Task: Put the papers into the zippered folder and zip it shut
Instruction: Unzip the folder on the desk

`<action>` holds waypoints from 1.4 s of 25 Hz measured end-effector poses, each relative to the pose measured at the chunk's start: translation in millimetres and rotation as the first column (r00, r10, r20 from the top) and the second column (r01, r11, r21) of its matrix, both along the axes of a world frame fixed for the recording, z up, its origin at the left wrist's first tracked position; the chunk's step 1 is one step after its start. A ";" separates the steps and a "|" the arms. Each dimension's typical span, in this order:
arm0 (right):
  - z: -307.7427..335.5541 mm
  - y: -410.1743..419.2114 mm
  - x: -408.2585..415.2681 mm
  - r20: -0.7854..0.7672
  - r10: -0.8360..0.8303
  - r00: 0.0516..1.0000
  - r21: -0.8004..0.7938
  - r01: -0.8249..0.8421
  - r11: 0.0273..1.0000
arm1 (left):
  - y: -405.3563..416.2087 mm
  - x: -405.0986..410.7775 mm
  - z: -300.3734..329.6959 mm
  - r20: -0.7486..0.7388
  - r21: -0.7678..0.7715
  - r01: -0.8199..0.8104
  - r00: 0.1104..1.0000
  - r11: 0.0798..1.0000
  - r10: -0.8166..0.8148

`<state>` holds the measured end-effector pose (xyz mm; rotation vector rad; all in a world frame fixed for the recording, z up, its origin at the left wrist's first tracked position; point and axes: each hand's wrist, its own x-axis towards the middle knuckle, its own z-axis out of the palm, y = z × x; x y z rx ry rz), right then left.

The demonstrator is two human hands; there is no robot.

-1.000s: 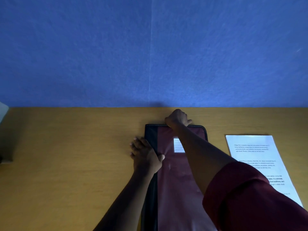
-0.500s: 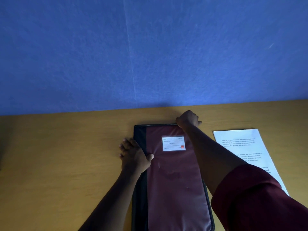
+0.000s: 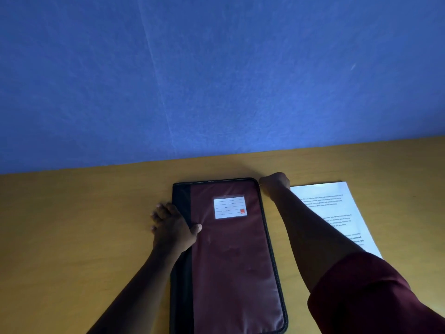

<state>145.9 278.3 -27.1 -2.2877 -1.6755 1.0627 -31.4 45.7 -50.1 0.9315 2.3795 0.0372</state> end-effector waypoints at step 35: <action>-19.5 -88.9 68.6 0.328 0.596 0.733 0.300 -0.679 0.670 | -5.5 -0.3 1.7 0.017 0.054 -0.040 0.999 0.998 0.039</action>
